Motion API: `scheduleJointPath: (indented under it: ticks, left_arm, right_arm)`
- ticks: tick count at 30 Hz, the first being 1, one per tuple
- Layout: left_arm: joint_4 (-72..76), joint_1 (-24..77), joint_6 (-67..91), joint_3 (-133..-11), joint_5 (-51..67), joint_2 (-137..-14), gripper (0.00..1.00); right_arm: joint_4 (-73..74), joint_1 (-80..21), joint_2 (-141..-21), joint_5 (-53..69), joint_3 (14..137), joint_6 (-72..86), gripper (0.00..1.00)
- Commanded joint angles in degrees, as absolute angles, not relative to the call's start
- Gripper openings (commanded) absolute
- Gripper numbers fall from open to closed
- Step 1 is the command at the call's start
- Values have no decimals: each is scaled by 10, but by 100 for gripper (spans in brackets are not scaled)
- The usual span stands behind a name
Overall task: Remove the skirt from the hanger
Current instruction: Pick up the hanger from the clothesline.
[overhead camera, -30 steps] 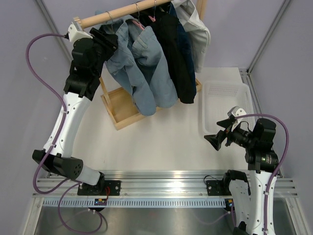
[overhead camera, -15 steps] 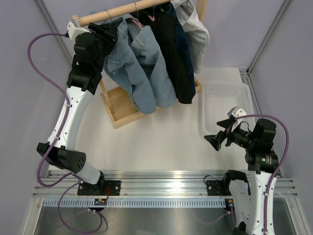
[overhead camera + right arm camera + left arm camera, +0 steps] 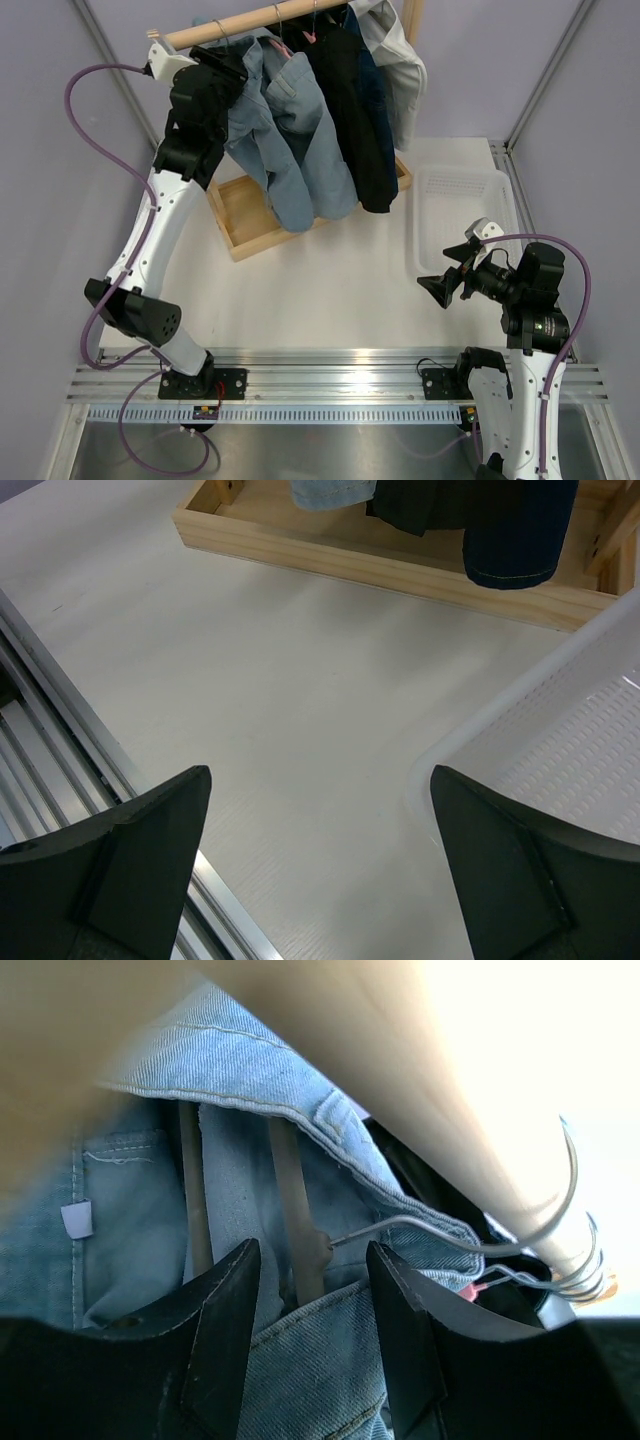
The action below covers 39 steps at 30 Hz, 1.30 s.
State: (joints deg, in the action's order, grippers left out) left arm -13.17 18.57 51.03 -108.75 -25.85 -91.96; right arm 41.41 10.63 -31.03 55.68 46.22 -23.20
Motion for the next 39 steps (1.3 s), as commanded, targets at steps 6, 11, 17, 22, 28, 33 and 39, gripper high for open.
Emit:
scheduleJointPath:
  ticks: [6, 11, 17, 22, 28, 33, 39]
  left_arm:
    - [-19, 234, 370, -1068, -372, -940, 50]
    - [28, 239, 308, -1049, -404, -946, 48]
    - [75, 240, 245, -1053, -410, -961, 26]
    - [83, 238, 244, -1055, -370, -964, 9]
    - [96, 239, 222, -1074, -309, -955, 0]
    - [112, 239, 180, -1072, -266, -919, 0]
    - [130, 239, 152, -1014, -243, -863, 0]
  right_arm:
    - [408, 105, -304, 572, 465, -239, 100]
    - [408, 105, -304, 573, 466, -240, 100]
    - [408, 105, -307, 573, 466, -239, 100]
    - [407, 105, -307, 572, 467, -240, 99]
    - [412, 105, -305, 570, 467, -243, 99]
    - [412, 105, -305, 570, 468, -243, 99]
    - [411, 105, -306, 571, 468, -243, 99]
